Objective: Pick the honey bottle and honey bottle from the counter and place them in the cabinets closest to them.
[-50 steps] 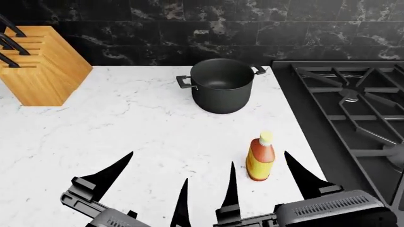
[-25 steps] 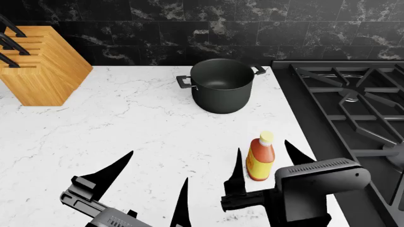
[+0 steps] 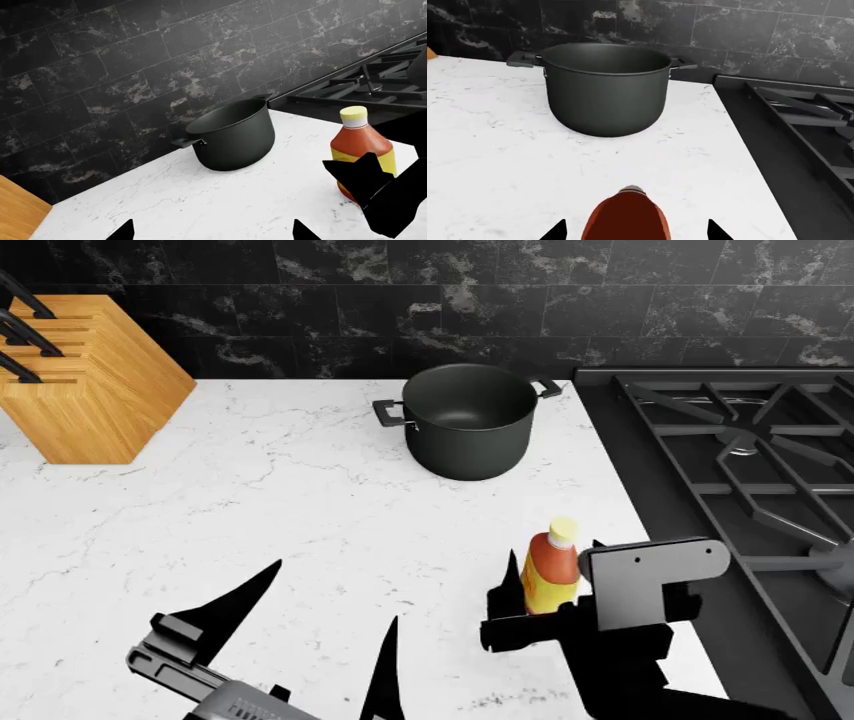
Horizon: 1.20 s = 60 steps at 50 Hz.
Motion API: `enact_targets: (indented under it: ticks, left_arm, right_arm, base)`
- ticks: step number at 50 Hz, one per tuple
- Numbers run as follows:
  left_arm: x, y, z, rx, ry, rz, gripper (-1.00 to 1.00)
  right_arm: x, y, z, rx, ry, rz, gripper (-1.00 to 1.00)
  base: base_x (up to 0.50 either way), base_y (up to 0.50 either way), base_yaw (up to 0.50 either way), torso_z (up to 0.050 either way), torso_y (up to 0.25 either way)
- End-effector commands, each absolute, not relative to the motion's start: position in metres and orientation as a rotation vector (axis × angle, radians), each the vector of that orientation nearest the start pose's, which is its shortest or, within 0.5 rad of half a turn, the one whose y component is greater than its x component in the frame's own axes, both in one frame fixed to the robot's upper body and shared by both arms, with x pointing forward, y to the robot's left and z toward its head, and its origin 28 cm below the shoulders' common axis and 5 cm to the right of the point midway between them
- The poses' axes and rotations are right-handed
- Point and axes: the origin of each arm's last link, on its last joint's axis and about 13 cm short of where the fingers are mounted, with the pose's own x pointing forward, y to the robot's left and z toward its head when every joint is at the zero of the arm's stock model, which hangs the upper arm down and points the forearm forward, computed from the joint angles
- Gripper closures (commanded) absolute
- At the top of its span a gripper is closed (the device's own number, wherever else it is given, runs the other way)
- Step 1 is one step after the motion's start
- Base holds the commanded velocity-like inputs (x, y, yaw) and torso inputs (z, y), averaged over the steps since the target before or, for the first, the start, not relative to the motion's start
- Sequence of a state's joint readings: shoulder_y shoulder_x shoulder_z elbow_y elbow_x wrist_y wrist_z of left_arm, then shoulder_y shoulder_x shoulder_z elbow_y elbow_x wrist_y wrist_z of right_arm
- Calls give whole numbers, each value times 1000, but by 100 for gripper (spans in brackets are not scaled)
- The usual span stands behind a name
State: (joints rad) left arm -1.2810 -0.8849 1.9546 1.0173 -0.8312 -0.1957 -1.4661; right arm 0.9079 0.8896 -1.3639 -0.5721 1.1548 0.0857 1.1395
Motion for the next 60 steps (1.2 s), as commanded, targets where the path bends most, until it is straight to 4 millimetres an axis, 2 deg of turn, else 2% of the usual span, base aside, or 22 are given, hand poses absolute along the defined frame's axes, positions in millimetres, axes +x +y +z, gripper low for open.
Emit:
enact_targets:
  ticks: [1, 16, 32, 33, 53, 57, 60]
  left_arm:
    - [113, 187, 166, 333, -138, -313, -100]
    - [114, 187, 166, 332, -137, -311, -100]
    - [114, 187, 166, 330, -137, -311, -100]
    - [114, 187, 166, 330, -137, -310, -100]
    - [113, 187, 167, 330, -140, -309, -100]
    - [113, 187, 167, 329, -140, -309, -100]
    - [113, 187, 167, 327, -139, -309, -100]
  right_arm:
    - [199, -87, 142, -43, 189, 105, -100]
    - [191, -90, 134, 23, -21, 75, -100]
    - [191, -85, 127, -11, -1, 101, -100]
    - [191, -85, 127, -11, -3, 108, 100]
    - [189, -85, 135, 4, -9, 131, 100]
    - [189, -86, 145, 12, -42, 126, 100]
    - [187, -89, 168, 21, -113, 107, 100]
  base:
    - [0, 0, 0, 0, 0]
    - [0, 0, 0, 0, 0]
    - [0, 0, 0, 0, 0]
    - [0, 0, 0, 0, 0]
    - [0, 0, 0, 0, 0]
    - [0, 0, 0, 0, 0]
    - [0, 0, 0, 0, 0]
